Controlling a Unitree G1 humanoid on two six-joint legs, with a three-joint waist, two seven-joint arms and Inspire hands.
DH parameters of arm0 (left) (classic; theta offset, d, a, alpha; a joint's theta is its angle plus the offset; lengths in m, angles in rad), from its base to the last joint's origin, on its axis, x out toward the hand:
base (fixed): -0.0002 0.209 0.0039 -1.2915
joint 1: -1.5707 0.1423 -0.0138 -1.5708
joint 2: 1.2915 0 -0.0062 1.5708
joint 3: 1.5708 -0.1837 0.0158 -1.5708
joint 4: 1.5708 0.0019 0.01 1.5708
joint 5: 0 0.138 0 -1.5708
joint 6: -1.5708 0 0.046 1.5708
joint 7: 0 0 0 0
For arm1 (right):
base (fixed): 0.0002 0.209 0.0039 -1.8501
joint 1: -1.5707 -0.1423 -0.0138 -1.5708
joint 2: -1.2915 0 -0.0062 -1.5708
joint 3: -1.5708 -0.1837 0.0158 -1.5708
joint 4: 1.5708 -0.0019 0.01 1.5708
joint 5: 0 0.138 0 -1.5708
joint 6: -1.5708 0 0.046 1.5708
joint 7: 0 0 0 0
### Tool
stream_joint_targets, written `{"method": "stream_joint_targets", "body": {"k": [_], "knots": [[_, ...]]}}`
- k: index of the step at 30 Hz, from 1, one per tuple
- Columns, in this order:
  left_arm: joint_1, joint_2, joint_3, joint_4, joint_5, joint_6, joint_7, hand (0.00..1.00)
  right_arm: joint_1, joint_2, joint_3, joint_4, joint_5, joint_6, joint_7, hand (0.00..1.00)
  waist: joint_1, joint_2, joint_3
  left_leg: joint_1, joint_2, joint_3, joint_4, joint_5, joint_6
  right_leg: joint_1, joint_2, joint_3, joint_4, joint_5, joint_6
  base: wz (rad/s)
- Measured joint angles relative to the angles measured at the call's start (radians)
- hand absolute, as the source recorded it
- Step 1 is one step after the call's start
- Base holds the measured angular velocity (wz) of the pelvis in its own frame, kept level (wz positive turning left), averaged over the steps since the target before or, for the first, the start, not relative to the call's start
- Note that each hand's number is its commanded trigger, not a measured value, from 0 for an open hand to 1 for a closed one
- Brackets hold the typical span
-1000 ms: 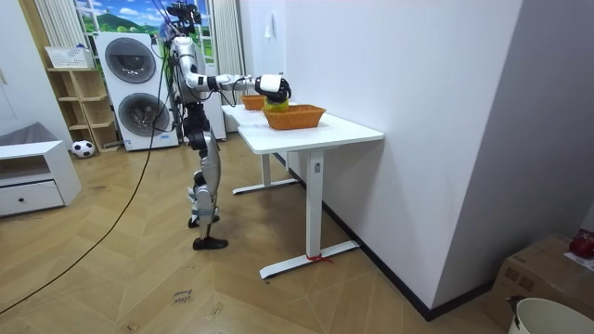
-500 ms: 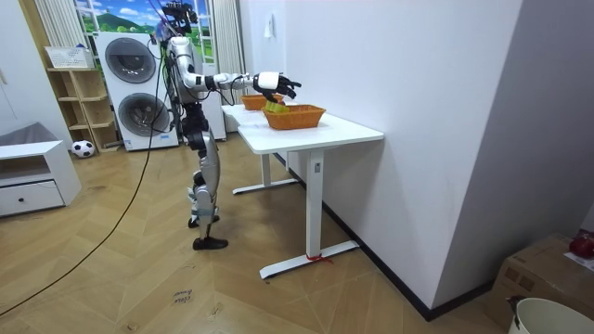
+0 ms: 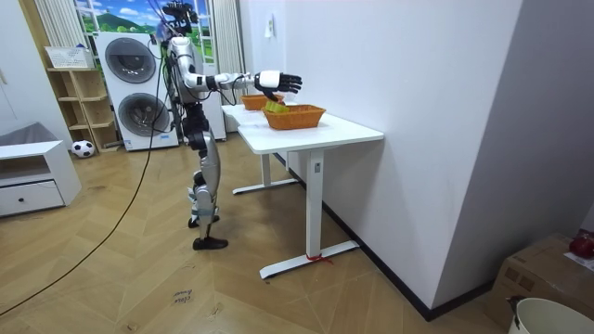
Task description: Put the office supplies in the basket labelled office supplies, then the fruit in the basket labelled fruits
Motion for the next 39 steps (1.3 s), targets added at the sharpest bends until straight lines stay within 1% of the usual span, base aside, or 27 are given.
{"method": "stream_joint_targets", "body": {"k": [2,6,8,12,14,18,20,22,23,25,27,30,31,32,33,34,35,36,37,39], "knots": [[0.000,0.001,0.000,-0.003,0.000,0.000,0.000,0.00,0.000,-0.002,0.000,-0.029,0.017,0.000,0.000,0.00,-0.002,0.004,0.0008,-0.001,0.000,-0.002,0.000,0.000,0.000,0.000,-0.001,-0.002,0.001,0.000,0.000,0.00],[-0.007,0.007,-0.002,-0.003,0.000,0.000,-0.001,0.00,-0.008,-0.014,0.000,-0.071,0.023,0.000,-0.014,0.00,-0.001,0.005,0.0007,-0.002,0.000,-0.006,0.000,0.000,0.000,0.000,-0.002,-0.009,0.003,0.000,0.000,0.02],[-0.017,0.012,-0.002,-0.003,0.000,0.000,-0.009,0.00,-0.029,-0.024,0.001,-0.073,0.018,-0.002,-0.027,0.00,0.001,0.003,0.0015,-0.002,-0.001,-0.007,-0.001,0.000,0.000,0.000,-0.002,-0.011,0.003,0.000,0.000,0.00],[-0.034,0.014,-0.005,-0.001,-0.003,0.000,-0.011,0.00,-0.050,-0.026,0.005,-0.073,0.011,-0.002,-0.039,0.00,0.004,-0.001,0.0039,-0.002,-0.001,-0.008,-0.001,0.000,0.000,0.000,-0.002,-0.016,0.004,0.000,0.000,0.00],[-0.036,0.014,-0.006,-0.001,-0.003,0.000,-0.014,0.00,-0.054,-0.026,0.015,-0.073,0.013,-0.001,-0.040,0.00,0.013,-0.002,0.0044,-0.002,-0.001,-0.008,0.000,0.000,0.000,0.000,-0.003,-0.017,0.005,0.000,0.000,0.00],[-0.034,0.014,-0.006,-0.001,-0.003,0.000,-0.014,0.00,-0.054,-0.026,0.041,-0.081,0.040,-0.001,-0.039,0.00,0.020,-0.005,0.0055,-0.002,-0.002,-0.008,0.000,0.000,0.000,0.000,-0.005,-0.023,0.005,-0.001,0.001,0.00],[-0.032,0.014,-0.005,-0.003,-0.002,0.000,-0.014,0.00,-0.054,-0.026,0.044,-0.105,0.066,0.001,-0.036,0.00,0.030,-0.005,0.0059,-0.003,-0.002,-0.009,0.001,0.000,0.000,0.000,-0.005,-0.026,0.005,-0.001,0.001,0.00],[-0.031,0.014,-0.004,-0.004,-0.001,0.000,-0.014,0.00,-0.054,-0.026,0.047,-0.130,0.082,0.001,-0.028,0.00,0.031,-0.004,0.0061,-0.004,-0.002,-0.012,0.001,0.000,0.000,0.000,-0.005,-0.034,0.005,-0.001,0.001,0.06],[-0.031,0.014,-0.005,-0.004,-0.001,0.001,-0.014,0.00,-0.055,-0.027,0.053,-0.142,0.081,0.001,-0.025,0.00,0.033,-0.005,0.0059,-0.007,-0.002,-0.018,0.001,0.000,0.000,0.000,-0.006,-0.043,0.005,-0.001,0.001,0.09],[-0.030,0.014,-0.005,-0.004,0.000,0.001,-0.014,0.00,-0.059,-0.027,0.072,-0.150,0.079,0.001,-0.018,0.00,0.032,-0.006,0.0053,-0.009,-0.002,-0.021,0.002,0.000,0.000,0.000,-0.006,-0.046,0.004,-0.001,0.001,0.06],[-0.031,0.014,-0.005,-0.004,0.000,0.001,-0.014,0.00,-0.062,-0.027,0.085,-0.151,0.079,0.001,-0.001,0.00,0.042,-0.006,0.0051,-0.010,-0.002,-0.021,0.002,0.000,0.000,0.001,-0.006,-0.046,0.002,-0.001,0.001,0.00],[-0.028,0.020,-0.005,-0.004,0.000,0.001,-0.016,0.00,-0.063,-0.032,0.092,-0.152,0.079,0.003,0.014,0.00,0.055,-0.010,0.0032,-0.017,-0.002,-0.033,0.002,0.001,0.000,0.002,-0.006,-0.060,0.000,-0.001,0.001,0.11],[-0.024,0.022,-0.005,-0.004,-0.001,0.001,-0.014,0.00,-0.070,-0.042,0.108,-0.151,0.080,0.006,0.014,0.00,0.059,-0.012,0.0035,-0.018,-0.002,-0.036,0.002,0.001,0.000,0.002,-0.006,-0.066,0.000,-0.001,0.001,0.08],[-0.019,0.022,-0.007,-0.004,-0.002,0.001,-0.011,0.00,-0.085,-0.055,0.132,-0.151,0.085,0.010,0.018,0.00,0.060,-0.016,0.0055,-0.020,-0.002,-0.038,0.003,0.001,0.000,0.002,-0.006,-0.072,0.000,-0.001,0.001,0.05],[-0.017,0.023,-0.009,-0.004,-0.002,0.001,-0.010,0.00,-0.093,-0.061,0.142,-0.151,0.085,0.010,0.018,0.00,0.061,-0.019,0.0074,-0.022,-0.002,-0.039,0.005,0.001,0.000,0.001,-0.006,-0.074,0.000,-0.001,0.001,0.09],[-0.016,0.026,-0.012,-0.003,-0.001,0.001,-0.010,0.00,-0.112,-0.075,0.164,-0.151,0.085,0.010,0.020,0.00,0.063,-0.026,0.0103,-0.033,-0.002,-0.048,0.012,0.001,0.000,-0.002,-0.007,-0.083,0.000,-0.001,0.001,0.20],[-0.017,0.031,-0.017,-0.002,0.000,0.001,-0.010,0.00,-0.128,-0.087,0.176,-0.149,0.085,0.010,0.024,0.00,0.063,-0.036,0.0108,-0.043,-0.002,-0.057,0.016,0.001,0.000,-0.004,-0.009,-0.098,-0.002,-0.001,0.001,0.22],[-0.017,0.033,-0.020,0.000,0.001,0.001,-0.010,0.00,-0.135,-0.092,0.180,-0.148,0.083,0.010,0.029,0.00,0.067,-0.039,0.0094,-0.047,-0.002,-0.061,0.017,0.001,0.000,-0.005,-0.009,-0.101,-0.003,-0.001,0.001,0.21],[-0.016,0.035,-0.020,0.003,0.012,0.002,-0.011,0.00,-0.143,-0.101,0.183,-0.148,0.080,0.010,0.031,0.00,0.082,-0.046,0.0041,-0.055,-0.002,-0.066,0.018,0.001,0.000,-0.011,-0.008,-0.106,-0.002,-0.001,0.001,0.11],[-0.014,0.035,-0.020,0.007,0.033,0.005,-0.016,0.00,-0.145,-0.114,0.192,-0.148,0.079,0.010,0.036,0.00,0.099,-0.050,0.0014,-0.058,-0.002,-0.073,0.021,0.001,0.000,-0.011,-0.008,-0.108,-0.003,-0.001,0.001,0.11]]}}
